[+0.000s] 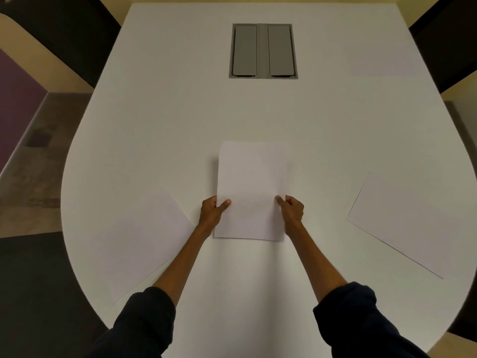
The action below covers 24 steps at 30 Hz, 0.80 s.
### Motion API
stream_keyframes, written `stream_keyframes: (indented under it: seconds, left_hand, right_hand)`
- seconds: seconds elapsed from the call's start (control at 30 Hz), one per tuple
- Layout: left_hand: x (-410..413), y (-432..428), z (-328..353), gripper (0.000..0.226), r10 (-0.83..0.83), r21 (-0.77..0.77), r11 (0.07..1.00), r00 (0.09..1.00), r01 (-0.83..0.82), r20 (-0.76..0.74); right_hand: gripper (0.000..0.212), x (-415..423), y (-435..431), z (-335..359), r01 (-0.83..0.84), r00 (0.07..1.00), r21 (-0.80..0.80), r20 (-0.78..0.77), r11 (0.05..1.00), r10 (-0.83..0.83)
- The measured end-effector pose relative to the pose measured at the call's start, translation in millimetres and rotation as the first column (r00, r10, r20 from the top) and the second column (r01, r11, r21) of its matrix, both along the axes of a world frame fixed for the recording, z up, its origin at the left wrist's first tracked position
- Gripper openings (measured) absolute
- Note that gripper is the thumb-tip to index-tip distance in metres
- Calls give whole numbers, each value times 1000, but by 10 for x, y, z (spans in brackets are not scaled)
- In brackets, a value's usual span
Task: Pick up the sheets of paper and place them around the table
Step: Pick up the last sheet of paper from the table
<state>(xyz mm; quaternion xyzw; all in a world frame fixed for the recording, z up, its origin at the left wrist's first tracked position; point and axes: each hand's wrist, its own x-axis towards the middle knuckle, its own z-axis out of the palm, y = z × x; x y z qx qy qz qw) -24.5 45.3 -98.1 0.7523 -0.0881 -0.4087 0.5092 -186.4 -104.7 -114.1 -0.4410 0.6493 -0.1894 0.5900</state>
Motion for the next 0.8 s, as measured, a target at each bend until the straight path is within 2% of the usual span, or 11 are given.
stream_keyframes:
  seconds: [0.1,0.13,0.2,0.37,0.47,0.63,0.8]
  left_hand:
    - [-23,58,150,31,32,-2,999,999,-32,16]
    - [-34,89,209,30,45,-6,999,999,-45,19]
    - [-63,170,333,28,75,-21,997,997,-74,31]
    - [-128,431,678,25,129,-70,990,985,-122,112]
    - [-154,658,886,17,174,-82,984,968,-161,183]
    - [-83,1162,1233,33,336,-143,941,897,-307,289]
    - [67,1831,1582,52,471,-232,882,785,-411,402]
  right_hand:
    - [12,-12,64,195,-9,997,-17,72,1000,10]
    - [10,-14,88,255,-16,995,-30,95,999,19]
    - [19,-10,144,384,-24,990,-59,135,998,32]
    - [16,42,303,746,-74,968,-136,229,988,104]
    - [22,122,463,942,-110,950,-209,266,972,165]
    - [22,423,853,1265,-196,899,-273,334,942,284]
    - [21,820,1402,1592,-305,825,-310,385,900,413]
